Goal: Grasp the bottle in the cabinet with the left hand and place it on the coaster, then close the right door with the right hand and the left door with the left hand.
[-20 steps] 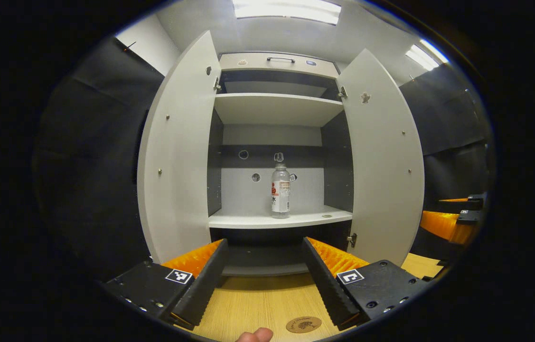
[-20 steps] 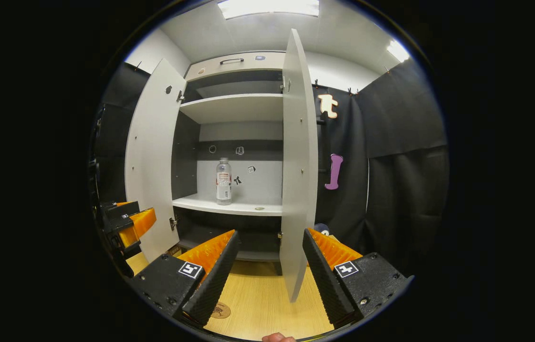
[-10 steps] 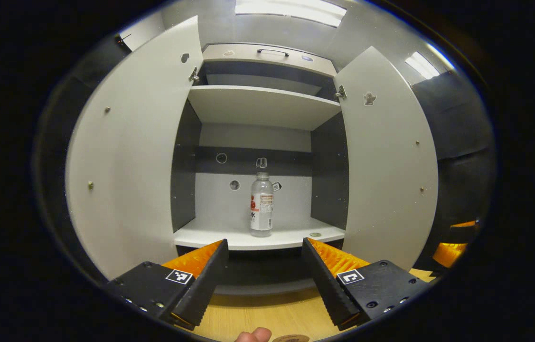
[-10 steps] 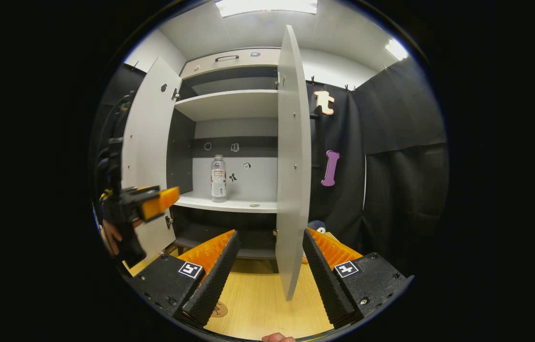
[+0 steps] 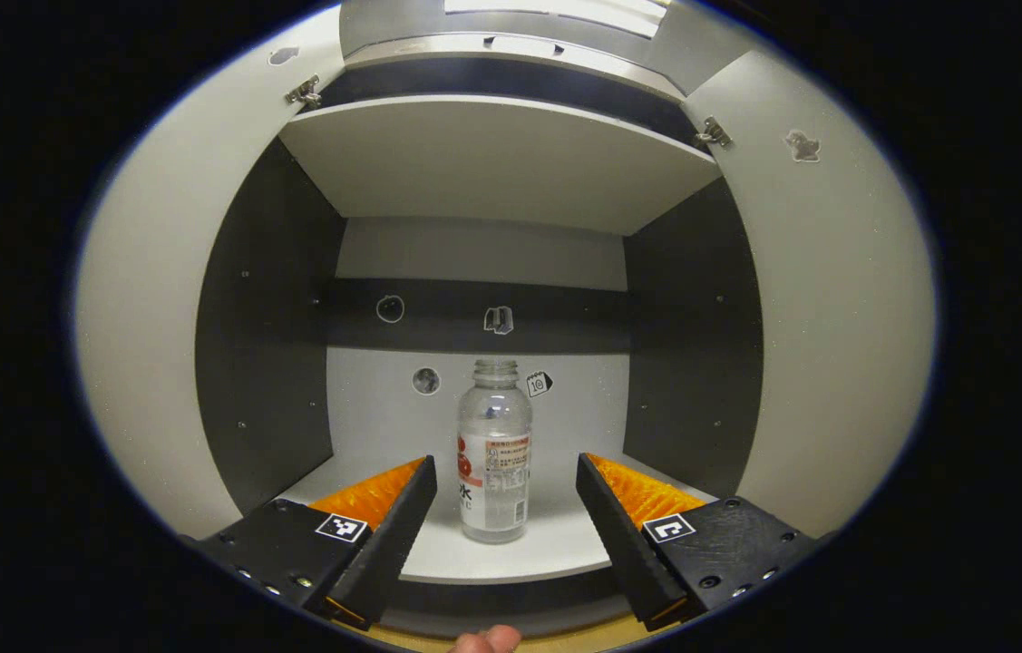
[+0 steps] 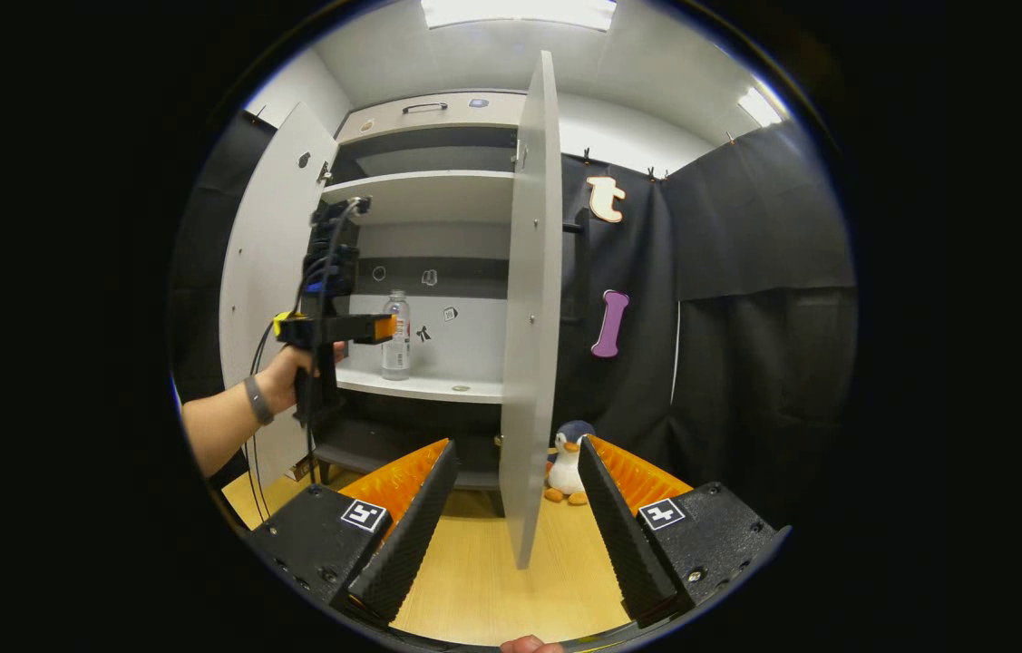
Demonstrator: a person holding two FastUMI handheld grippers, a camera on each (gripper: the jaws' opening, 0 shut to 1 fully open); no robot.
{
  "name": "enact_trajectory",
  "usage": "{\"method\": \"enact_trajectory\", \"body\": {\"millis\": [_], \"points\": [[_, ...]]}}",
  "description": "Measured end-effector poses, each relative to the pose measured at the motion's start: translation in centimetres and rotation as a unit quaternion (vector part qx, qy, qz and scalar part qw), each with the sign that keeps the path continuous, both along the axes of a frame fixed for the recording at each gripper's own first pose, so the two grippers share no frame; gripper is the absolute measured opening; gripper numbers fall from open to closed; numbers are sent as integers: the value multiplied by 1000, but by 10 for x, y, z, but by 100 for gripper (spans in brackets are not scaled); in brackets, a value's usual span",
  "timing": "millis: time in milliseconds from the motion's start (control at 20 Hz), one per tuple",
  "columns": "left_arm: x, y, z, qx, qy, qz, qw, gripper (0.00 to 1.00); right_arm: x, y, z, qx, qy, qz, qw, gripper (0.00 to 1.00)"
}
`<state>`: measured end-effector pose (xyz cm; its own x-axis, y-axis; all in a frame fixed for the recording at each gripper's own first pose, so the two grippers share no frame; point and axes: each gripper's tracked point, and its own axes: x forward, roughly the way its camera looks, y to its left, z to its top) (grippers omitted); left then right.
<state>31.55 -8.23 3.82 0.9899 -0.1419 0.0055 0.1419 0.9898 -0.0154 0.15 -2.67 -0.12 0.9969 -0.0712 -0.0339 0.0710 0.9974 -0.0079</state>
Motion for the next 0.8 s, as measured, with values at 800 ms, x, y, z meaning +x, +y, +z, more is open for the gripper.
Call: {"method": "enact_trajectory", "body": {"millis": [800], "points": [[91,-2,-23,14,30,13,999,95,1,-36,-11,19,21,-41,999,83]]}}
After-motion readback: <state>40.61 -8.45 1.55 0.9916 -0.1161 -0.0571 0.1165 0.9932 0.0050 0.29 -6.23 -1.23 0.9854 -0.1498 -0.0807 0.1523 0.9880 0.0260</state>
